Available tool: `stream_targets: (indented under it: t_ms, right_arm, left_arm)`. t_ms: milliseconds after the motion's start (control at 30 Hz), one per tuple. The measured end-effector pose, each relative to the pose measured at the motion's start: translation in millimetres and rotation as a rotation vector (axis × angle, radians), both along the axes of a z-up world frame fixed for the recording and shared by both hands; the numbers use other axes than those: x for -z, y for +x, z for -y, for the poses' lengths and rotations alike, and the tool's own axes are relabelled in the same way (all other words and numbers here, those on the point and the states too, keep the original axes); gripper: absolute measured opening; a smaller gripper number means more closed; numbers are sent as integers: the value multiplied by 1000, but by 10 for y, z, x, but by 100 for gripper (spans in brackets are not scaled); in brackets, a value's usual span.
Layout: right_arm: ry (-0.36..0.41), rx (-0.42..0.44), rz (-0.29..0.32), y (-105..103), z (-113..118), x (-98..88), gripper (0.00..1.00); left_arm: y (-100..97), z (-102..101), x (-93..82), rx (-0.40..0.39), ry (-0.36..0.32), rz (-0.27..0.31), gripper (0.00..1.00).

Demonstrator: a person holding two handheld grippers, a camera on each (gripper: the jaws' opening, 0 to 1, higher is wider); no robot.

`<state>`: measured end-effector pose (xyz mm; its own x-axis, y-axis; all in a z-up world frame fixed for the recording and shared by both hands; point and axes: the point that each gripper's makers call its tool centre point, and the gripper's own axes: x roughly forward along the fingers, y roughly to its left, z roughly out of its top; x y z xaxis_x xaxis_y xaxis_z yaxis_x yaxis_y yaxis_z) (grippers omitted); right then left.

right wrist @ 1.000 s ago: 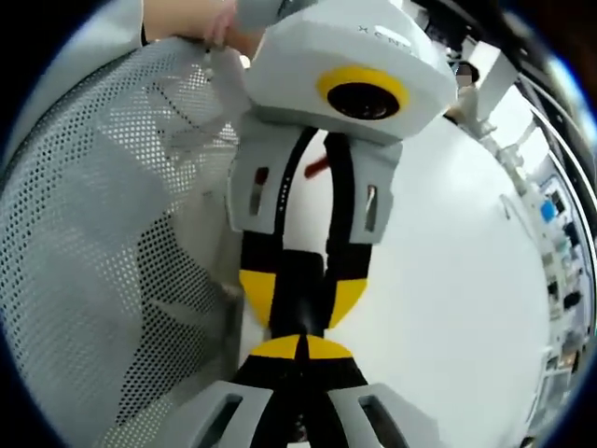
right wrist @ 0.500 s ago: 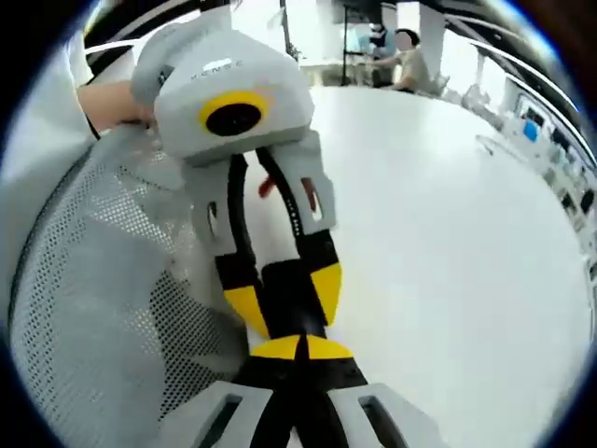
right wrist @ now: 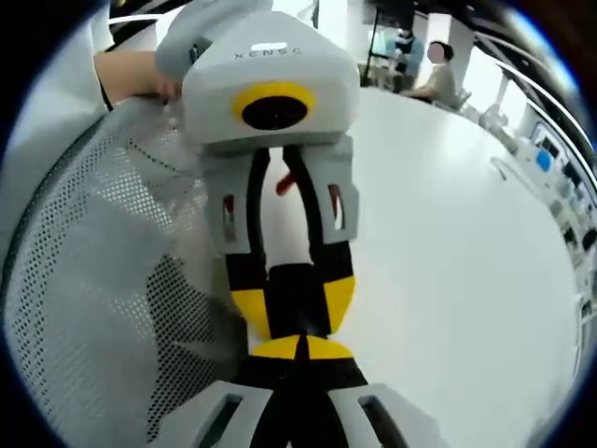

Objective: Press the specified remote control buttons in sequence, fully releasing each button before pressing the next.

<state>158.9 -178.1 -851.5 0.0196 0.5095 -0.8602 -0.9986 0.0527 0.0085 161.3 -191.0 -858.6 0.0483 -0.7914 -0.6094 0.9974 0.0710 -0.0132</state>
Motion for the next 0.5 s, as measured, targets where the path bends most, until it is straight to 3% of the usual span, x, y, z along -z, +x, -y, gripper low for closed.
stream_targets:
  t_ms: [500]
  right_arm:
    - [-56, -55, 21, 0, -6, 22, 0]
  left_arm:
    - [5, 0, 2, 1, 1, 0, 25]
